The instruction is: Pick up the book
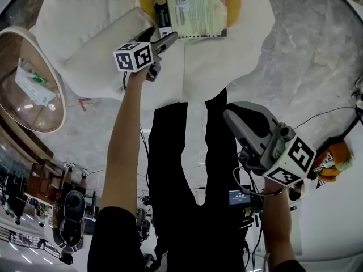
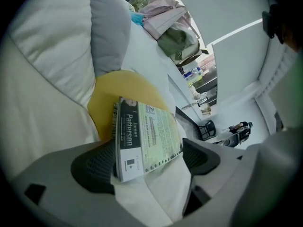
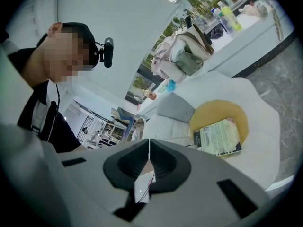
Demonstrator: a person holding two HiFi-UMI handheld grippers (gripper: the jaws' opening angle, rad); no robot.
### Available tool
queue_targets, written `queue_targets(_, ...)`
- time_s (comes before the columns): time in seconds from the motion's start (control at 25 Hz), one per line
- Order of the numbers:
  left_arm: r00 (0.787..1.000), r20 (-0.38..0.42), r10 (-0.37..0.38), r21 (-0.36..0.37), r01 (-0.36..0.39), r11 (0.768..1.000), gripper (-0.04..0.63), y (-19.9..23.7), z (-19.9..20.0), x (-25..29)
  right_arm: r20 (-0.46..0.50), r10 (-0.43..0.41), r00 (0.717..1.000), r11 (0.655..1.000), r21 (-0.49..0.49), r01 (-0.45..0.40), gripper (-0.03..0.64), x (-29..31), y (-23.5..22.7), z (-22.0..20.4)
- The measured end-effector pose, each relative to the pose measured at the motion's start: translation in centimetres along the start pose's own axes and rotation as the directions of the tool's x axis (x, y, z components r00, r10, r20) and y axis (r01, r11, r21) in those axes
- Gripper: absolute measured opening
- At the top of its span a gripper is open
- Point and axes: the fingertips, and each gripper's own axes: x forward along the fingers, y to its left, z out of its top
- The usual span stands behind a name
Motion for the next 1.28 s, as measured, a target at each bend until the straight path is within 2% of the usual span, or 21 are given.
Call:
queue_targets(0.12,1.0,0.013,-0.025,-0.042,0.025,0.999,0.443,0.5,0.3,0.8,-0.009,0.005,1.0,1.0,-0.001,-0.005,0.018,0.0,-0.6,-0.3)
queue_targets(0.24,1.0,0.009,-0.026,-0.053,0.026,0.998,0.446,1.3,0.0,1.5,-0.011,0.001,1.0,1.0,0.006,-0.001,0.018,-0.1,-1.2,-0.7)
queue_targets(0.6,0.991,-0.1,-0.091,-0.076,0.084,0.994,0.446,2.0,-0.9,4.0,-0.021,0.011,1.0,1.0,0.026,-0.01,0.018,0.6,-2.1,-1.7)
queue_targets(0.88,0.991,-0.122,-0.059,-0.112,0.045,0.993,0.446,3.4,-0.9,5.1,-0.03,0.004,1.0,0.999,0.033,-0.003,0.018,0.8,-2.9,-2.2)
queue_targets(1.12,0.971,-0.233,-0.048,-0.089,0.028,0.996,0.445,3.7,-2.2,6.3,-0.026,0.0,1.0,0.999,0.035,0.001,0.018,0.8,-3.0,-2.4)
queue_targets(1.28,0.971,-0.237,-0.033,-0.082,0.014,0.997,0.442,4.0,-2.3,6.4,-0.021,-0.008,1.0,0.999,0.04,0.009,0.018,0.5,-3.2,-2.8)
